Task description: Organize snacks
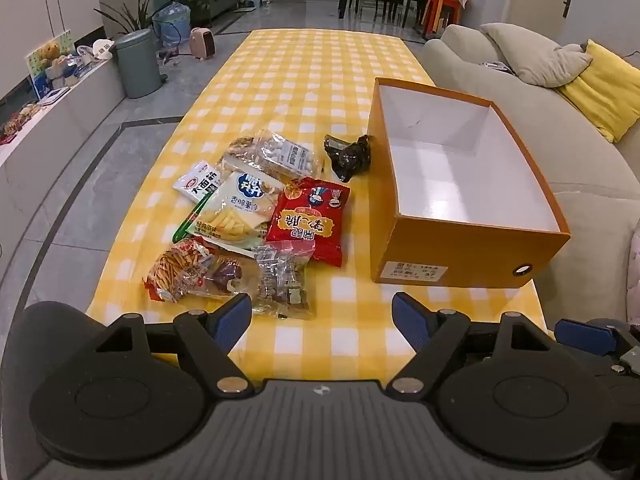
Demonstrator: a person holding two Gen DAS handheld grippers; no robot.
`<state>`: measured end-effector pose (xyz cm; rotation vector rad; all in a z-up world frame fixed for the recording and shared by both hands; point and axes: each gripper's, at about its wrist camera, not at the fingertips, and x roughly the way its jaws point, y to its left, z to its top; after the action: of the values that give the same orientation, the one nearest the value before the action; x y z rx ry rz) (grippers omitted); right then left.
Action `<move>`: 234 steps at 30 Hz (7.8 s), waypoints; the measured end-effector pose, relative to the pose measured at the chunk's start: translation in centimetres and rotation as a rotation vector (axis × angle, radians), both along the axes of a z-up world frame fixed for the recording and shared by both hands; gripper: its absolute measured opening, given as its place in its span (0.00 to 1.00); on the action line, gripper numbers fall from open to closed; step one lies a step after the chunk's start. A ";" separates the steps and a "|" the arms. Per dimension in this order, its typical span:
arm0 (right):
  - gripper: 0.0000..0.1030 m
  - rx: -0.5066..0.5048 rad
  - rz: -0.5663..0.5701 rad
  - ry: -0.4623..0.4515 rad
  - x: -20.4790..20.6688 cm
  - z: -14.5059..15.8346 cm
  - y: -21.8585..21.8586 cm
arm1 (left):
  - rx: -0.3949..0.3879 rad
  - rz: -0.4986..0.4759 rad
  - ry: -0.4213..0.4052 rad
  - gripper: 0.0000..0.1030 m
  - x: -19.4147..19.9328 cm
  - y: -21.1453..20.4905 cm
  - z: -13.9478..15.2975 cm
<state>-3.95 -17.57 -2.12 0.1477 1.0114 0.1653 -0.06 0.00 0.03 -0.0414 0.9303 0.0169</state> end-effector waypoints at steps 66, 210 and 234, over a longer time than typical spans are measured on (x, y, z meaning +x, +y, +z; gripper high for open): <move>0.97 -0.085 0.021 0.010 -0.7 -0.1 2.4 | 0.017 0.025 0.058 0.92 0.0 -0.1 -1.3; 0.36 0.500 -0.213 -0.265 11.0 -2.5 -13.9 | 0.047 -0.160 0.123 0.45 17.1 -12.0 -3.6; 0.37 0.523 -0.203 -0.167 13.9 -4.1 -13.4 | 0.119 -0.132 0.179 0.65 17.6 -14.2 -8.5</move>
<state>9.97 -30.97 -6.27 0.6999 0.7634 0.2501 17.55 -14.18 -8.46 0.1337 1.1079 -0.0467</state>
